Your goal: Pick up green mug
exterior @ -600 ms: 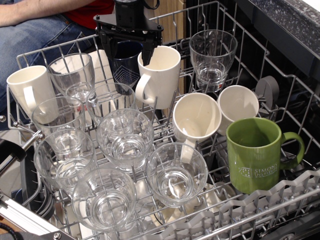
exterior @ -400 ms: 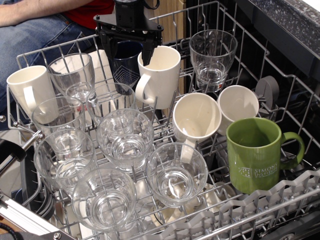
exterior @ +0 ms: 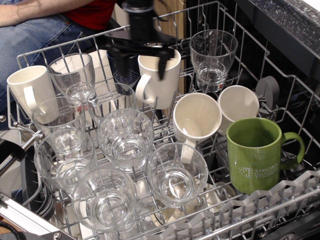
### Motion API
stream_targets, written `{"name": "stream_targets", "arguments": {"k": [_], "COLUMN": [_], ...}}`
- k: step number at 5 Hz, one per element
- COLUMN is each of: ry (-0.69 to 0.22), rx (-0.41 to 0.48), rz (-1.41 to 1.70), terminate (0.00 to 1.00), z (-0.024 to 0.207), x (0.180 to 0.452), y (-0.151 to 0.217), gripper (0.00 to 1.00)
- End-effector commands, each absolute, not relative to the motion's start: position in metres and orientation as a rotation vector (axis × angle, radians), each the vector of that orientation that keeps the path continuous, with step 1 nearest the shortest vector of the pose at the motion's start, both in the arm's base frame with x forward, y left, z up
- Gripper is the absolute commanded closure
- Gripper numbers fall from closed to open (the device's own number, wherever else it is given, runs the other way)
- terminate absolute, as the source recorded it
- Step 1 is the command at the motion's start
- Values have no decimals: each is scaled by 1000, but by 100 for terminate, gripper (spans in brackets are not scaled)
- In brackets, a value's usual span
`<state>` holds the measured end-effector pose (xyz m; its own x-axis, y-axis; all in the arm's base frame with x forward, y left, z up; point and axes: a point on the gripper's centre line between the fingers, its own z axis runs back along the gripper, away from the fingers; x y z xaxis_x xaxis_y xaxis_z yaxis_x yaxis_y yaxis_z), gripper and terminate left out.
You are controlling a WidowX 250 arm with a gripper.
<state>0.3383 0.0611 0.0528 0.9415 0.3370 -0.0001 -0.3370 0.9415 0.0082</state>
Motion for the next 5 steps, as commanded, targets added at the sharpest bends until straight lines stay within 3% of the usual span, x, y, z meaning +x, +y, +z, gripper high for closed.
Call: {"name": "stream_targets", "arguments": {"k": [1,3,5], "ry": [-114,-165,-90], "rx": [-77,-152,-164], "rz": [271,82,47], "terminate": [0,0,0], "z": [82,60,55], "x": [347,354,367], "y": [12,-31,-65], "gripper": [0,0,0]}}
